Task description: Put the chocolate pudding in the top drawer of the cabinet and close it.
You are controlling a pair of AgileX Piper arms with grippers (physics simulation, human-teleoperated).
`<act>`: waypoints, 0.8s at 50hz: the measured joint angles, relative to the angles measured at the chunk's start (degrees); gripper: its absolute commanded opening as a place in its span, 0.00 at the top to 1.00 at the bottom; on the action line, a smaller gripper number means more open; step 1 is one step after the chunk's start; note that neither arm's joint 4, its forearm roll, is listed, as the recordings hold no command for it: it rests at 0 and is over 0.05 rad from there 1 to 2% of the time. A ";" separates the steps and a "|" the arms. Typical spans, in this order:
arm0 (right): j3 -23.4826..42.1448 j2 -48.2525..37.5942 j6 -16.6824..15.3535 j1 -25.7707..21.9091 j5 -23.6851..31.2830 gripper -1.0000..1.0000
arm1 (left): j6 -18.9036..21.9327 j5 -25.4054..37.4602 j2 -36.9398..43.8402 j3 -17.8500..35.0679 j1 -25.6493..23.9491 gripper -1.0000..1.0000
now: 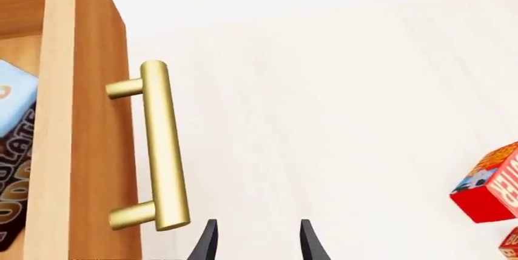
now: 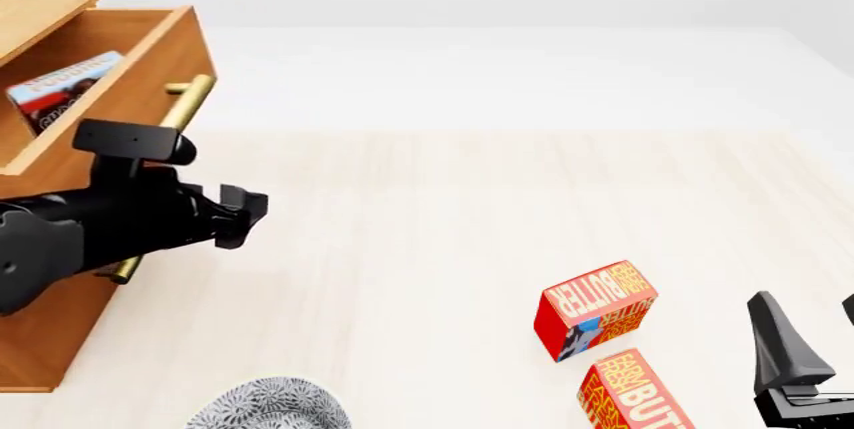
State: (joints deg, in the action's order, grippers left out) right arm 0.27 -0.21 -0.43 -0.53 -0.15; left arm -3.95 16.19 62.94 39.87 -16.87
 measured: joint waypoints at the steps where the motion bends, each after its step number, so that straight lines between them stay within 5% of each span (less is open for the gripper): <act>1: 0.00 0.00 0.00 0.00 0.00 0.00 | 0.08 0.03 -0.05 0.02 0.30 0.00; 40: -0.03 -0.01 -0.01 0.00 -0.03 0.00 | 0.28 -2.07 1.12 -0.44 10.89 0.00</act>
State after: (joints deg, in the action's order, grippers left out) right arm 0.24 -0.22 -0.44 -0.53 -0.18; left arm -3.68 14.12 64.06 39.43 -5.98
